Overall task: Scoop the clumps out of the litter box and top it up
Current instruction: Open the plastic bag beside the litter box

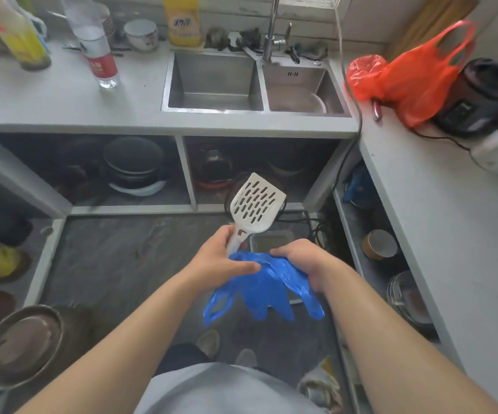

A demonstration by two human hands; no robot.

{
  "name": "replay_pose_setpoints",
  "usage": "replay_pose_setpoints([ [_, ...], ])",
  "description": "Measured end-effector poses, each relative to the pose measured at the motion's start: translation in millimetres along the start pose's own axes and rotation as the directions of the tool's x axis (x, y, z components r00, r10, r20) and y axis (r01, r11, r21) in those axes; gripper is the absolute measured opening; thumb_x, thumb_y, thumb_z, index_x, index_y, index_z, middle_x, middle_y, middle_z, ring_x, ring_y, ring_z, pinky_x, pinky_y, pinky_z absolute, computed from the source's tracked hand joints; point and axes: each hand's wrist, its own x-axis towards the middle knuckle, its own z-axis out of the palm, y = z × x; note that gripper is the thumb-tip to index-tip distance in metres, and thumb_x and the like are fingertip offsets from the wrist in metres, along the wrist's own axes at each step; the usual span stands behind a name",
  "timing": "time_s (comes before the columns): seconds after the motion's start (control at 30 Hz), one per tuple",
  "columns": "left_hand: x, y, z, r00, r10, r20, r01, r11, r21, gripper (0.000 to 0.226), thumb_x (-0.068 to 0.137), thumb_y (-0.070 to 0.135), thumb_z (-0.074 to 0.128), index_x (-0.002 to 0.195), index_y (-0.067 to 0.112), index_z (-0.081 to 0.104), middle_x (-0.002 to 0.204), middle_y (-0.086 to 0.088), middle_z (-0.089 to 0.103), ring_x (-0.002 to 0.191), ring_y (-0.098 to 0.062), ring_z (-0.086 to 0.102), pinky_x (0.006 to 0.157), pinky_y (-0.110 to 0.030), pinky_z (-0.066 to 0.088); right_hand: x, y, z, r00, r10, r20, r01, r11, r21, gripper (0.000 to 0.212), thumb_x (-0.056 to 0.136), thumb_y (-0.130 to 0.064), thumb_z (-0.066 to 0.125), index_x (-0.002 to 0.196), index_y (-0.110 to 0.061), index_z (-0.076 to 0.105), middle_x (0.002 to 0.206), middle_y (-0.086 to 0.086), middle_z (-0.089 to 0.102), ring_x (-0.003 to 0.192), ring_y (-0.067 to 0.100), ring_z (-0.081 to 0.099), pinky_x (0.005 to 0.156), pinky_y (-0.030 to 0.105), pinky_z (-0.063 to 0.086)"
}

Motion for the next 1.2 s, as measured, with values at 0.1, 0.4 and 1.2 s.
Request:
replay_pose_setpoints([
  [0.1, 5.7, 2.6, 10.5, 0.999, 0.022, -0.023, -0.021, 0.999, 0.042, 0.034, 0.081, 0.019, 0.080, 0.106, 0.031, 0.060, 0.099, 0.012, 0.069, 0.088, -0.007, 0.066, 0.070, -0.017, 0.050, -7.2, 2.0, -5.8, 0.997, -0.071, -0.013, 0.071, 0.997, -0.025, 0.017, 0.090, -0.018, 0.064, 0.086, -0.001, 0.067, 0.082, 0.019, 0.068, 0.069, 0.029, 0.065, 0.065, 0.036, 0.052],
  [0.4, 18.0, 15.0, 18.0, 0.992, 0.019, -0.127, -0.022, 0.999, -0.024, 0.027, 0.082, 0.025, 0.075, 0.105, 0.031, 0.063, 0.096, 0.009, 0.074, 0.090, -0.013, 0.072, 0.083, -0.040, 0.061, -46.2, -11.1, -27.1, 0.938, -0.344, -0.048, 0.283, 0.838, -0.467, 0.040, 0.071, -0.053, 0.078, 0.100, -0.027, 0.067, 0.099, -0.009, 0.069, 0.090, 0.009, 0.067, 0.072, 0.029, 0.053],
  [1.2, 24.0, 11.5, 3.2, 0.988, -0.056, 0.141, 0.101, 0.936, -0.337, 0.062, 0.071, 0.019, 0.091, 0.125, 0.018, 0.061, 0.114, -0.010, 0.075, 0.105, -0.030, 0.073, 0.095, -0.047, 0.055, -17.5, 13.8, -59.3, 0.945, -0.200, 0.258, 0.120, 0.947, 0.297, 0.046, 0.089, -0.053, 0.060, 0.104, -0.010, 0.069, 0.095, 0.012, 0.070, 0.086, 0.027, 0.065, 0.077, 0.041, 0.050],
])
